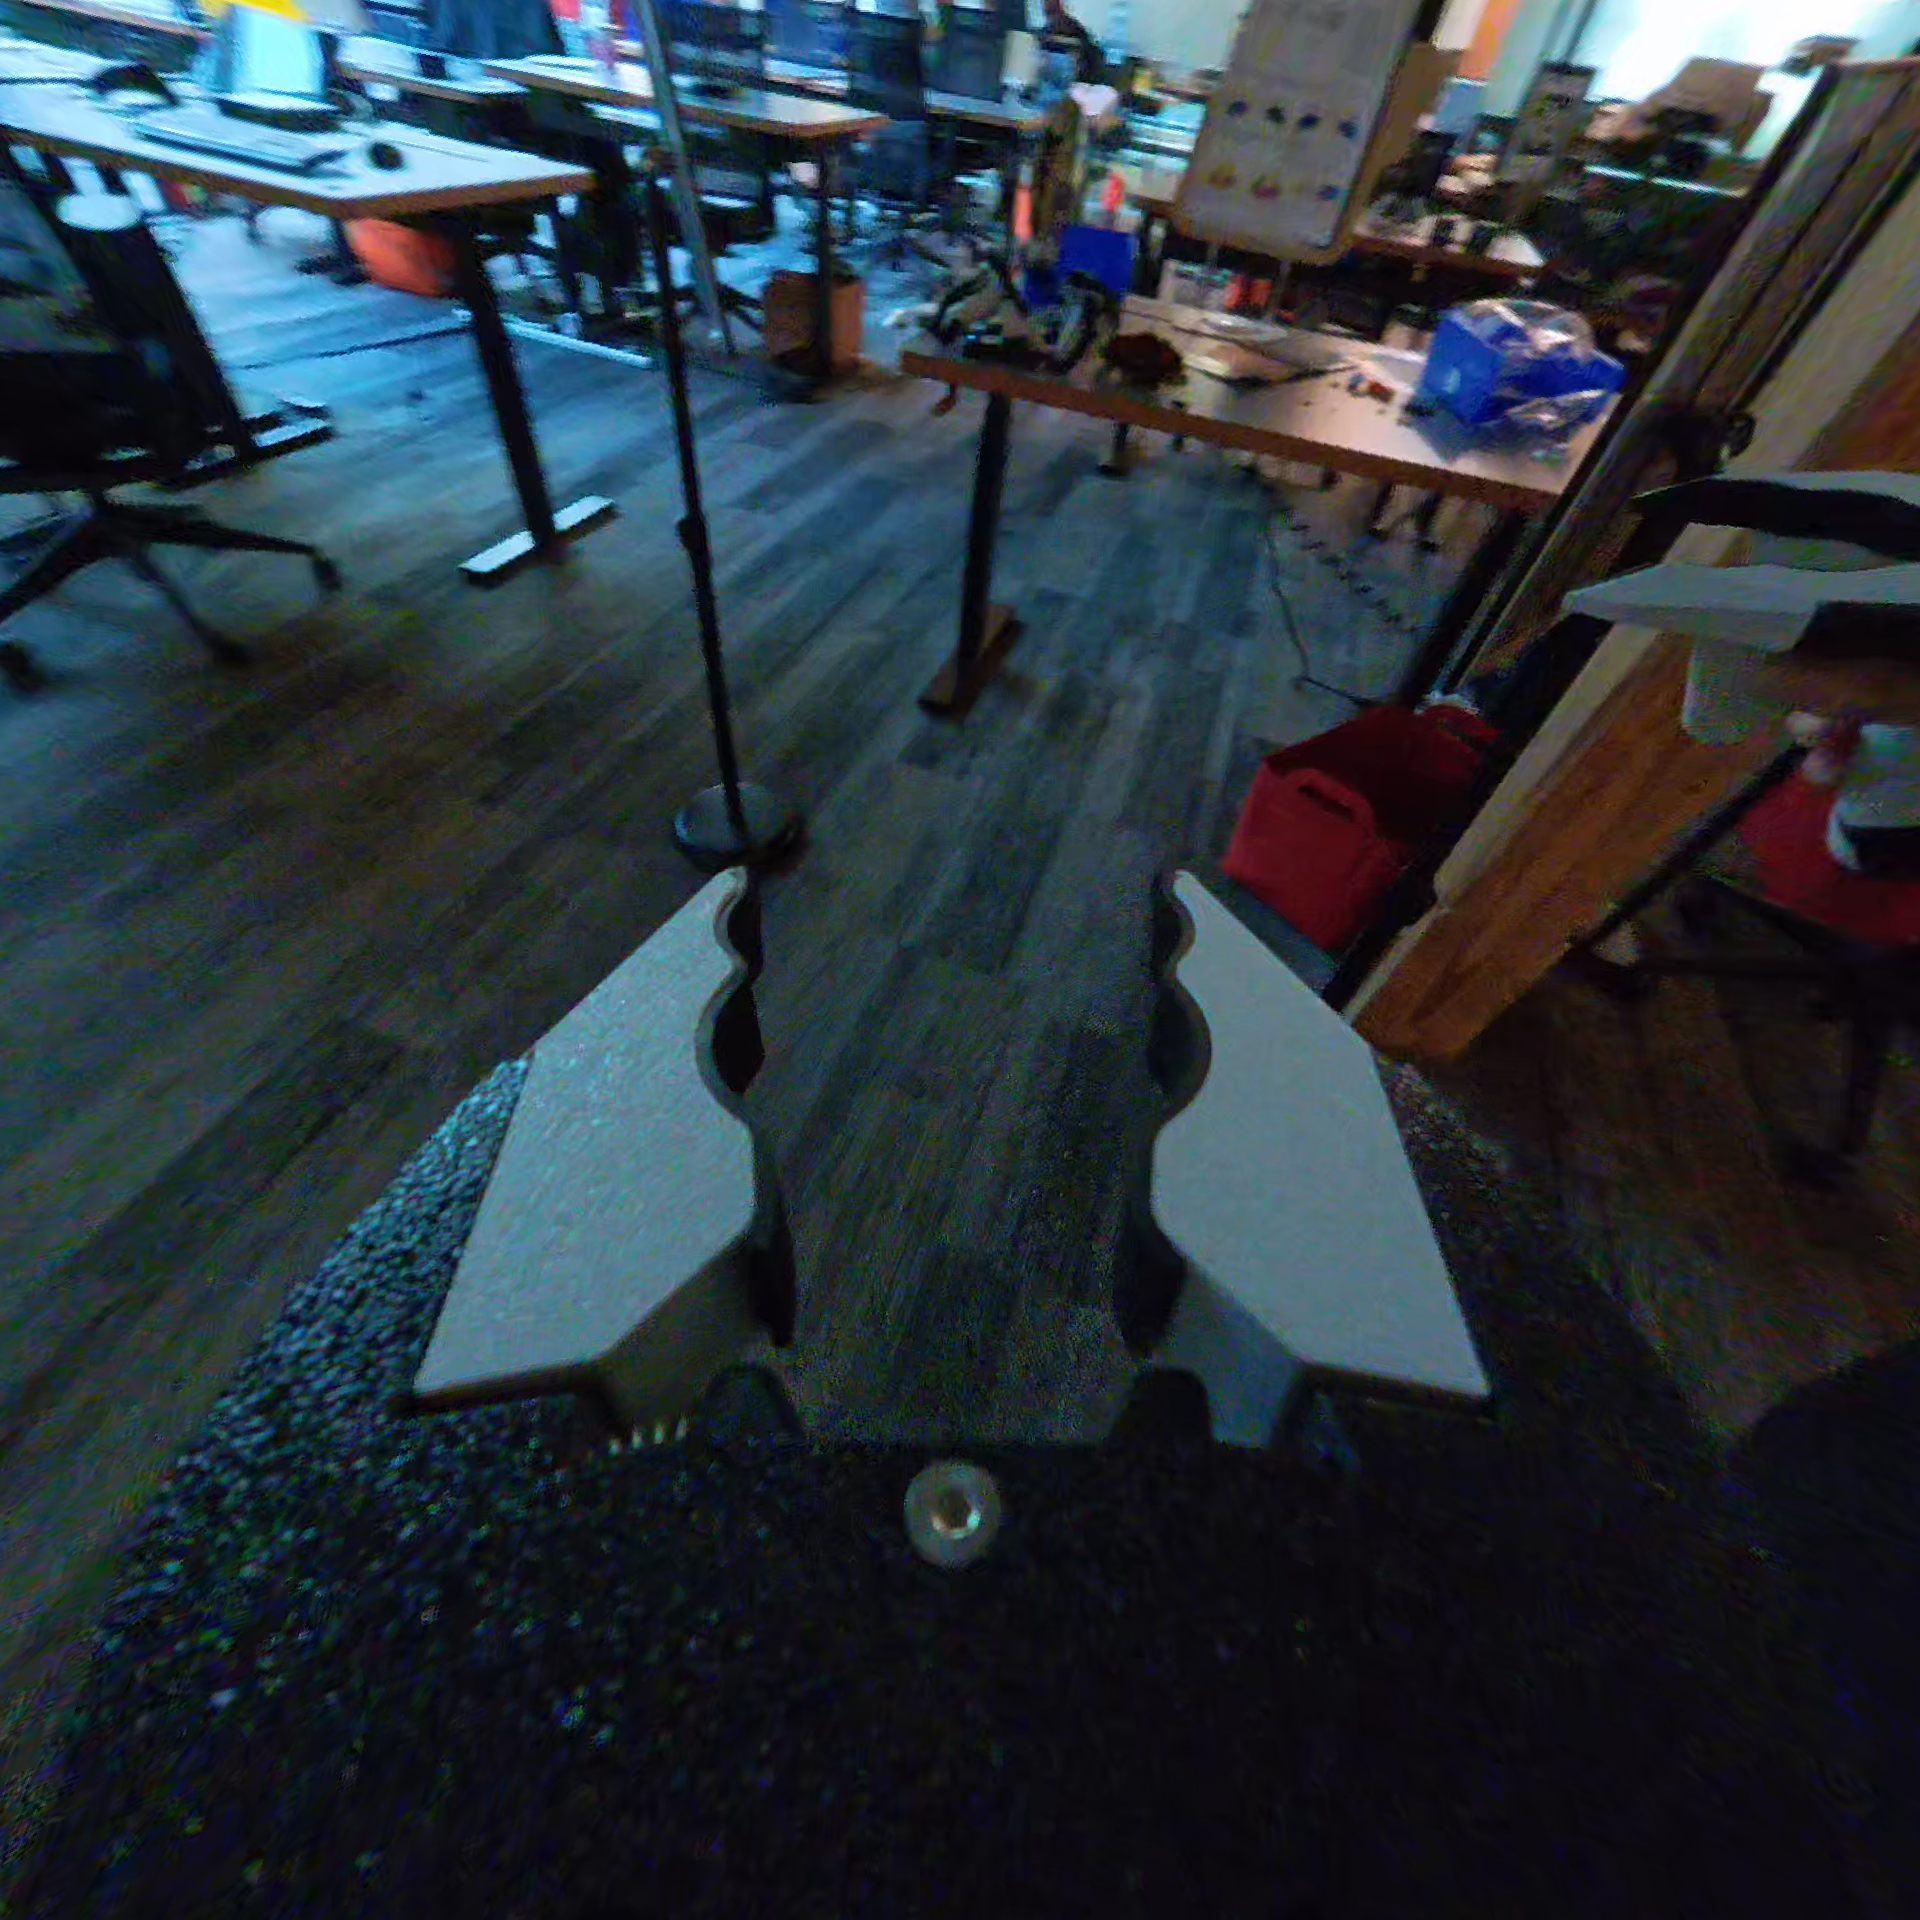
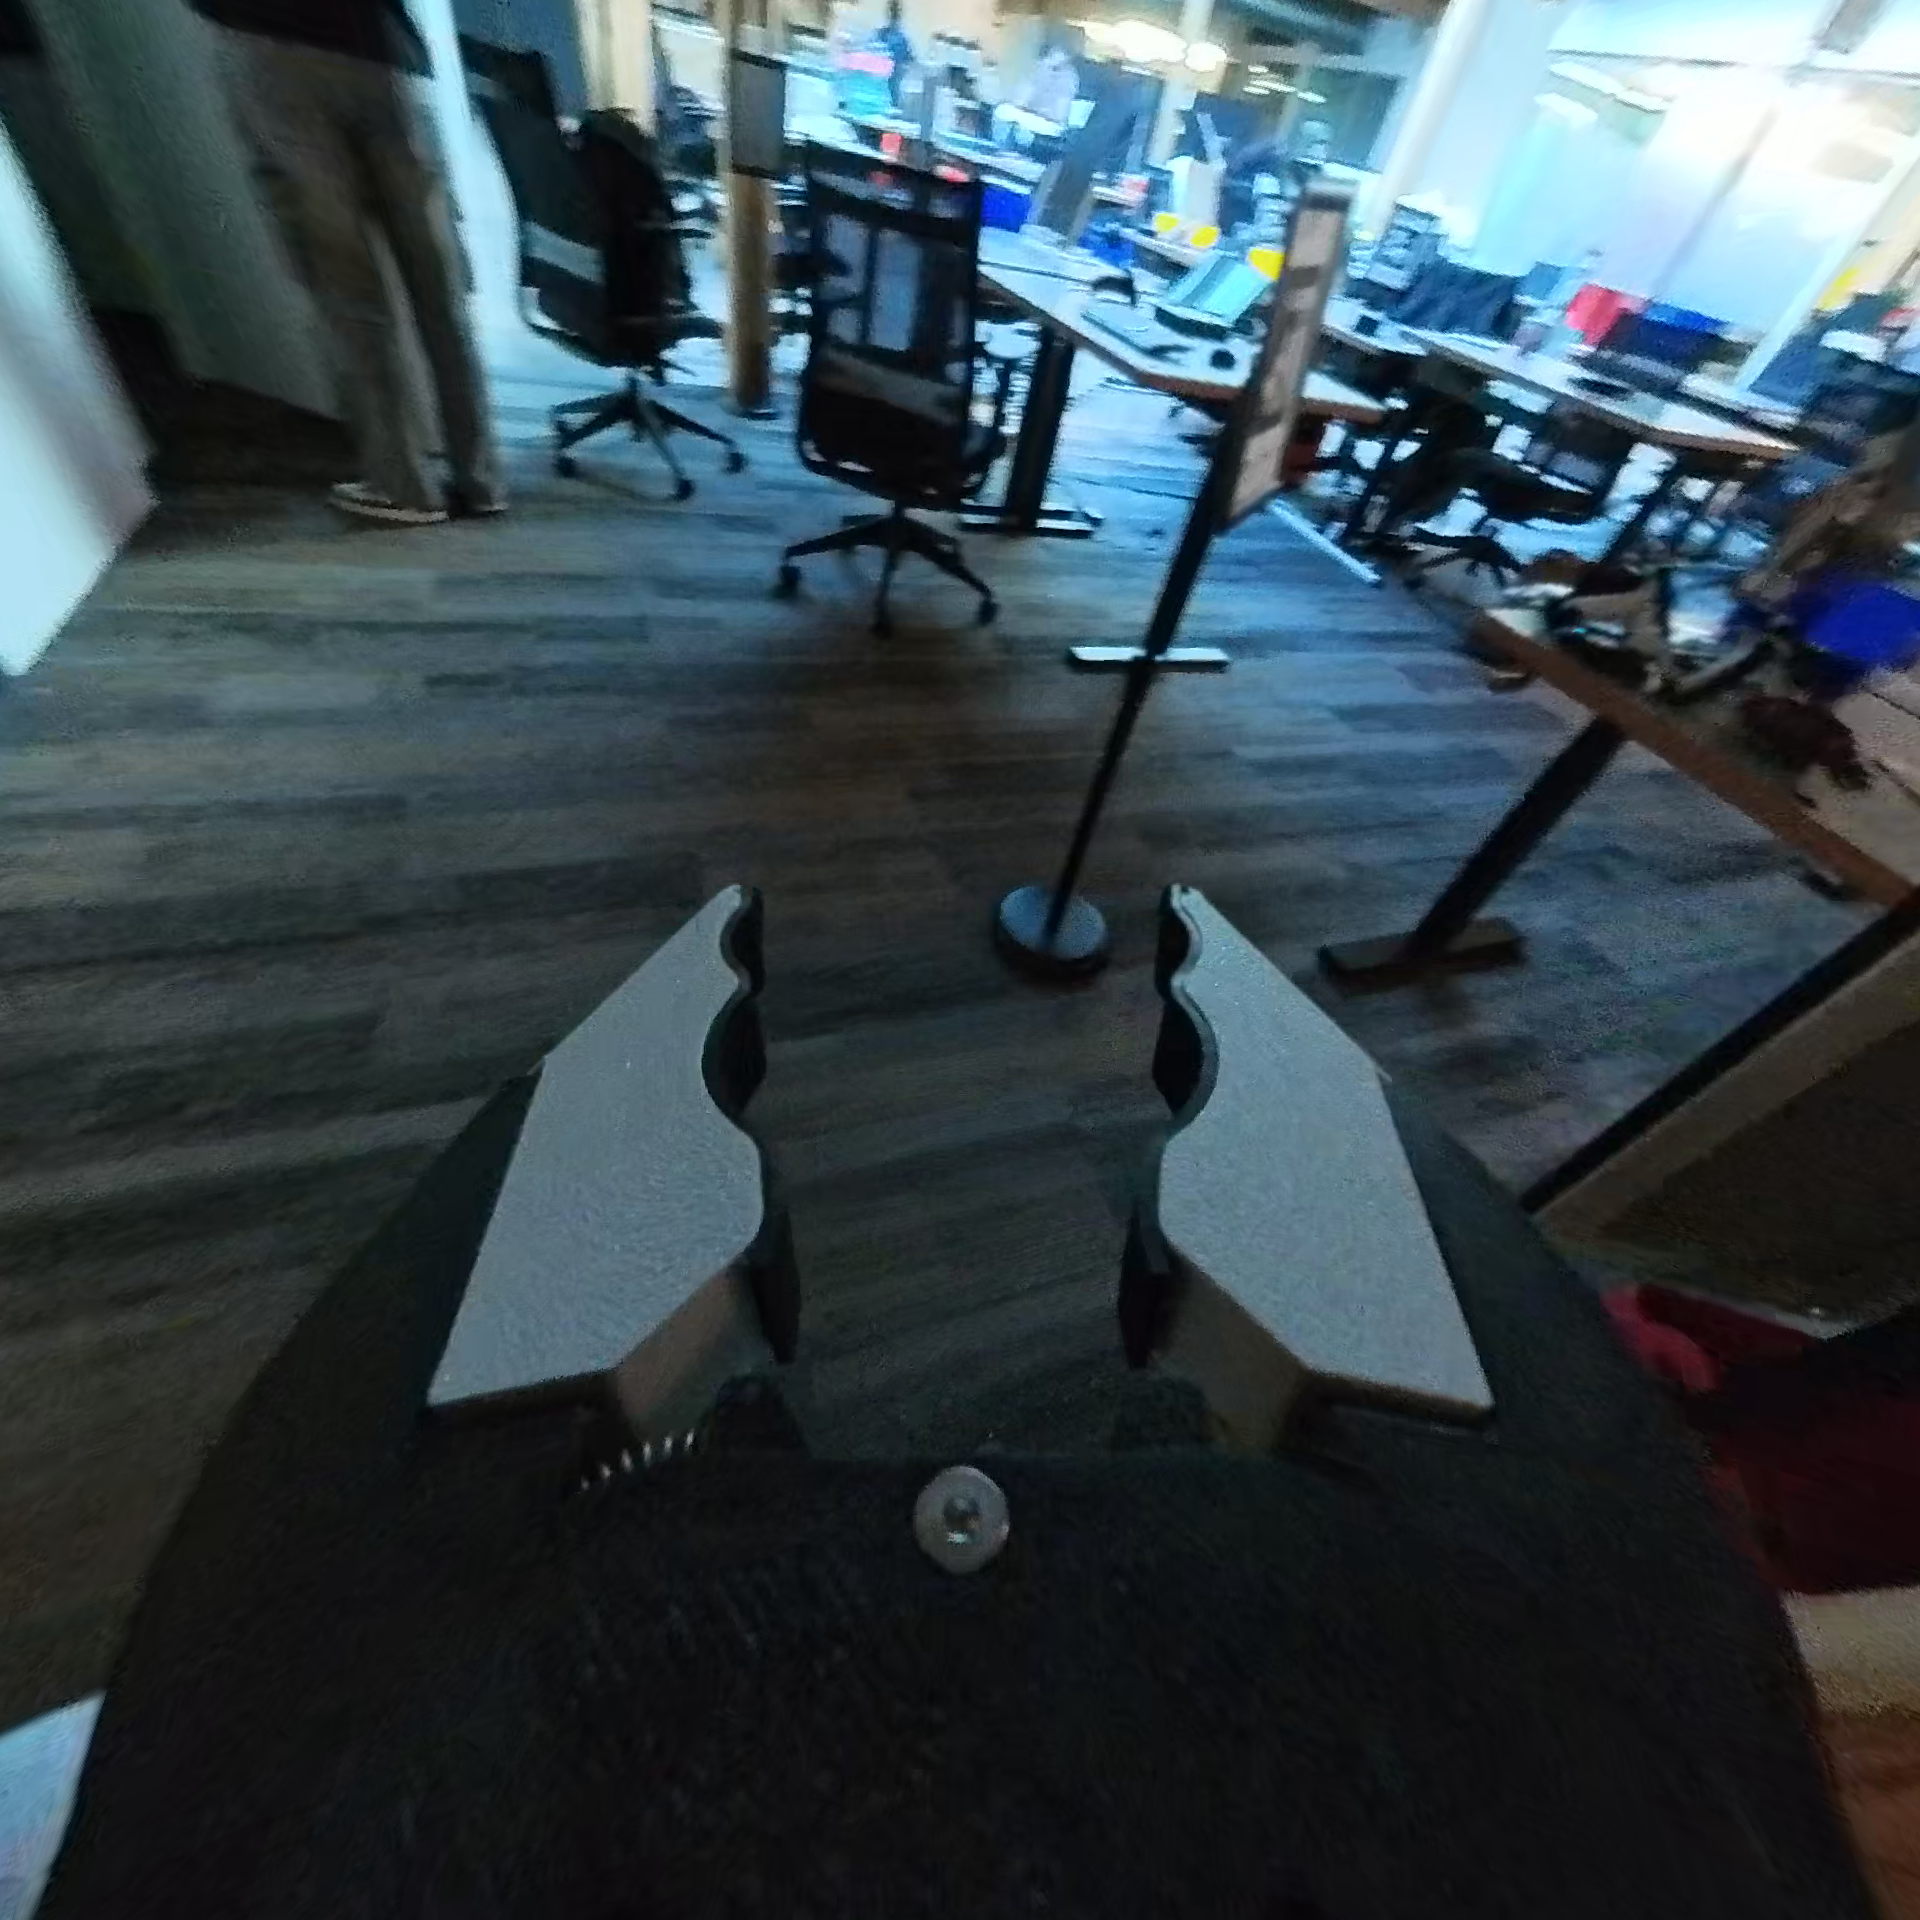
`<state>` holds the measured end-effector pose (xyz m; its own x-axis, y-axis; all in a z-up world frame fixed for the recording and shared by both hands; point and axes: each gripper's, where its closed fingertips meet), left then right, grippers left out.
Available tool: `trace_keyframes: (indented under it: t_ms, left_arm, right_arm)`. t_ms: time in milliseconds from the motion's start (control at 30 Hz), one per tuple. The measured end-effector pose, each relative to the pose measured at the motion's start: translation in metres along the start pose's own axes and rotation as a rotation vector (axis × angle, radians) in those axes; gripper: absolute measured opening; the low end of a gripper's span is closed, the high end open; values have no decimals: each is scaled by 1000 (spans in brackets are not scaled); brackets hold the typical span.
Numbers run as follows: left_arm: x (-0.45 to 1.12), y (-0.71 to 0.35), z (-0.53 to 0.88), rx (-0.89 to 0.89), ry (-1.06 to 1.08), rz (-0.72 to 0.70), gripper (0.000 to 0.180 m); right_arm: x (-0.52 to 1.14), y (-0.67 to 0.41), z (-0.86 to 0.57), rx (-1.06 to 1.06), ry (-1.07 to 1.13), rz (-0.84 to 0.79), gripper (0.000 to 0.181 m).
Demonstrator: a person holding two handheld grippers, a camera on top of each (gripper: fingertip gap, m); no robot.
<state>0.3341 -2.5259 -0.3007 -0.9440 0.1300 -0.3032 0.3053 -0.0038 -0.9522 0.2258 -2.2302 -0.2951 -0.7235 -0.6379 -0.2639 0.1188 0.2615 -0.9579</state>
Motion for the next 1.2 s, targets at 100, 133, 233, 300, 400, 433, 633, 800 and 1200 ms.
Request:
trace_keyframes:
  t_ms: [100,133,233,300,400,433,633,800,1200]
  left_arm:
    - [68,-37,33,50,116,7,73]
    - [89,-50,44,78,146,4,73]
    - [148,-84,72,134,203,-12,73]
    - [186,-102,84,135,241,-17,73]
    - [240,-118,93,139,295,-17,73]
    - [258,-121,93,138,314,-12,73]
    - [362,-130,93,173,385,16,74]
    - [461,-135,106,232,397,53,81]
    - [729,-183,155,224,334,87,83]
  right_arm:
    - [44,-21,-24,73,89,-6,76]
    - [56,-31,-30,74,107,-22,77]
    - [90,-50,-45,34,153,-16,78]
    - [108,-54,-57,66,182,-14,79]
    - [136,-56,-80,110,220,-31,79]
    - [145,-55,-88,116,231,-24,79]
    - [220,-47,-142,122,250,13,81]
    - [312,-46,-210,136,224,-9,86]
    - [448,-101,-391,109,231,-103,93]
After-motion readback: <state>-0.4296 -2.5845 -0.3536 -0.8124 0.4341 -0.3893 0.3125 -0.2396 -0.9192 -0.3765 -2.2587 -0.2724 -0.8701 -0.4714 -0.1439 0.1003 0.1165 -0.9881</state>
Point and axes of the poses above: each gripper's, where its closed fingertips meet, x out along the fingers, y out of its underside, z = x × y across the jaws, and after that the axes turned 13 degrees about -y, right-handed
